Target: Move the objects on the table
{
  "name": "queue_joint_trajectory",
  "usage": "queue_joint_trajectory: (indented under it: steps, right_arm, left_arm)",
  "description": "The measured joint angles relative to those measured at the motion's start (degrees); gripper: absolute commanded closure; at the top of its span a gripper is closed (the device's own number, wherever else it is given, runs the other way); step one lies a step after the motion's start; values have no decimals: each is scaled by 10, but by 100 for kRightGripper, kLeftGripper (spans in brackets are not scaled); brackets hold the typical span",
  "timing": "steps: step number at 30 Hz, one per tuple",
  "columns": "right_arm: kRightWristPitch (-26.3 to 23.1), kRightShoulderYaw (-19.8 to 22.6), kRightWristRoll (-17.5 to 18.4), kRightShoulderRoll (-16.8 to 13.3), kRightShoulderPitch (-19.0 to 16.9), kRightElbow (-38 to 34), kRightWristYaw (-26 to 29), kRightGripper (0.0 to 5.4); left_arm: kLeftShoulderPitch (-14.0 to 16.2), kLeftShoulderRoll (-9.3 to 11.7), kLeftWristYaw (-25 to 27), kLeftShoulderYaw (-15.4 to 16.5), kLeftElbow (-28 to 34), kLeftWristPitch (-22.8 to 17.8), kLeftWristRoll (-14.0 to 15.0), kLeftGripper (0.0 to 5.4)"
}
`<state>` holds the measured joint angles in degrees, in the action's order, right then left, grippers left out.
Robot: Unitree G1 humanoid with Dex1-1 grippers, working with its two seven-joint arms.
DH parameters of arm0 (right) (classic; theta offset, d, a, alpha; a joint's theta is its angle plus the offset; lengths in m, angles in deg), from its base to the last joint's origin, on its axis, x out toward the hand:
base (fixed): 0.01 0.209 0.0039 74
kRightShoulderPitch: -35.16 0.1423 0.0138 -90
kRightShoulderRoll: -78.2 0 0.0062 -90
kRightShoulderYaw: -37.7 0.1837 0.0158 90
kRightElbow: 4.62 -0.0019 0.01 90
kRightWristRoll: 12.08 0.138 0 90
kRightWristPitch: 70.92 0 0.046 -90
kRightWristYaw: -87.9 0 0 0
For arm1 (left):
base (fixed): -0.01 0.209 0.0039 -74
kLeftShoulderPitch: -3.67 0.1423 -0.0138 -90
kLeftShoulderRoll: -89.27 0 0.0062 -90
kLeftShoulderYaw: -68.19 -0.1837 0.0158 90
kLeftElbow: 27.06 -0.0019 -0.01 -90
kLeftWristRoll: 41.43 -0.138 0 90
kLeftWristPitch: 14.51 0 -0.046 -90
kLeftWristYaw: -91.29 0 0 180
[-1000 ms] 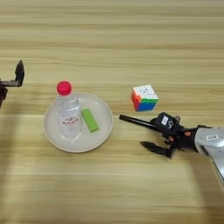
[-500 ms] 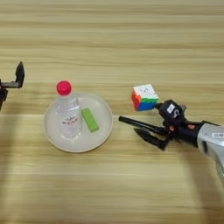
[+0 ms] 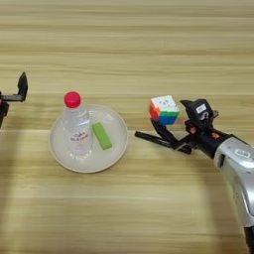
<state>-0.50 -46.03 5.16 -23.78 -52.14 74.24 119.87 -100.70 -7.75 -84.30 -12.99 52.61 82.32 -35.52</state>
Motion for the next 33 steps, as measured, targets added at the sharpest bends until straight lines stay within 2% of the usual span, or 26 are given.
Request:
queue_joint_trajectory:
  steps: [7, 15, 27, 33]
  right_arm:
    - [6, -2, -15, 47, 29, 32, -59, 2]
    - [30, -4, -36, 78, 64, 100, -96, 2]
    - [81, -3, -64, 91, 120, 242, -125, 2]
    - [102, -4, -70, 92, 135, 289, -122, 2]
  left_arm:
    - [-1, 0, -2, 2, -6, 4, 0, 0]
    - [-3, 0, -3, 5, -17, 7, 0, 0]
    - [-6, 0, -3, 5, -23, 11, 0, 0]
    - [-6, 0, -3, 5, -23, 12, 0, 0]
